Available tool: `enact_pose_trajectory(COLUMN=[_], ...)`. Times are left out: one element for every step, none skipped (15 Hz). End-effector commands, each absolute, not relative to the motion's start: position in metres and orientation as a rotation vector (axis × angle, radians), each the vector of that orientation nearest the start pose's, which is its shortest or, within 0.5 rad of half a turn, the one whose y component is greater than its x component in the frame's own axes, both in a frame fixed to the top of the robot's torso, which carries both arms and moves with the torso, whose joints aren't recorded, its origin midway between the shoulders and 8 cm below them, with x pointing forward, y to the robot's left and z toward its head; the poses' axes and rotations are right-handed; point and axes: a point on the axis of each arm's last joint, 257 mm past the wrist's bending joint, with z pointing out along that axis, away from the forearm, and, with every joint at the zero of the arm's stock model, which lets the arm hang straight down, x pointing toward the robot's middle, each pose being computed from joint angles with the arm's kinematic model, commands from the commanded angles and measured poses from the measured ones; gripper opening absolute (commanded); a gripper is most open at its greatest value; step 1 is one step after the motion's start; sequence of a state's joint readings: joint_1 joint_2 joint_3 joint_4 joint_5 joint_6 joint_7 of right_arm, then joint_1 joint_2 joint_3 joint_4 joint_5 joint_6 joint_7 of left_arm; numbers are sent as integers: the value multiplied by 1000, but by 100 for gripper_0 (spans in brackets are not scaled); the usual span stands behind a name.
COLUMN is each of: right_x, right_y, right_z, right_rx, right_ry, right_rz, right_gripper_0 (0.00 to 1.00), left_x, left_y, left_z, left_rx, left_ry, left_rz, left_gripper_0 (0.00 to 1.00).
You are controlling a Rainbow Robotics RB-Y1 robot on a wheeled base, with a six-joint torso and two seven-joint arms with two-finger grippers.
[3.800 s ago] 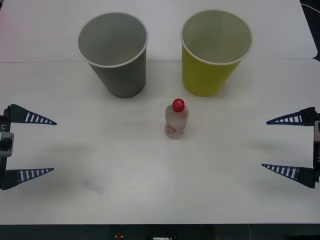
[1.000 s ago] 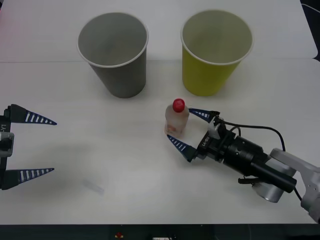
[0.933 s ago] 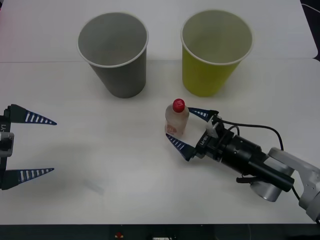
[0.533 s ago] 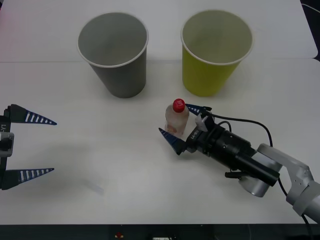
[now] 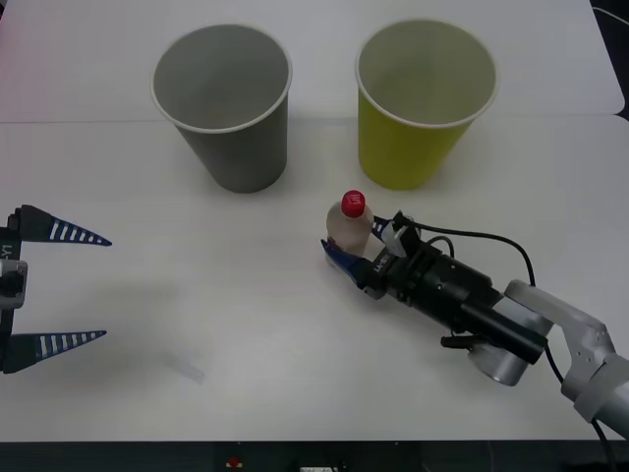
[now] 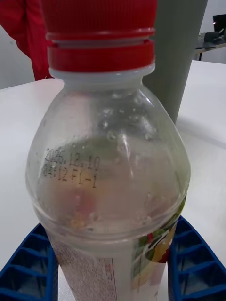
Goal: Put the can into the green bin and the plastic bottle into the gray bin
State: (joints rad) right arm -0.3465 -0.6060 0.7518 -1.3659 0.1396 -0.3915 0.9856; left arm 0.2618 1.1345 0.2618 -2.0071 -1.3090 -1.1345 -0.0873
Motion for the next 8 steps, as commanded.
enact_pose_trajectory(right_x=[489,489,488,487,486,484,482,480], right_y=[-45,-46,-48,-49,-52,-54,-56,-58], right_z=[-246,-245,-244,-243,-240,-235,-230,-226], right_rx=[-852,-854,-858,-859,-865,-879,-900,-920], right_ry=[1395,1395,1390,1383,1372,1359,1345,1332], right_rz=[500,498,499,507,509,507,499,489], right_gripper_0=[0,0,0,0,0,0,0,0], left_x=[341,341,341,341,341,341,341,341], left_y=[286,286,286,286,286,286,286,286], left_z=[-167,-167,-167,-167,-167,-167,-167,-167], left_rx=[1762,1762,1762,1762,1762,1762,1762,1762], left_ry=[1444,1444,1444,1444,1444,1444,1444,1444], left_rz=[-118,-118,-118,-118,-118,-118,-118,-118], left_gripper_0=[100,100,100,100,100,100,100,100])
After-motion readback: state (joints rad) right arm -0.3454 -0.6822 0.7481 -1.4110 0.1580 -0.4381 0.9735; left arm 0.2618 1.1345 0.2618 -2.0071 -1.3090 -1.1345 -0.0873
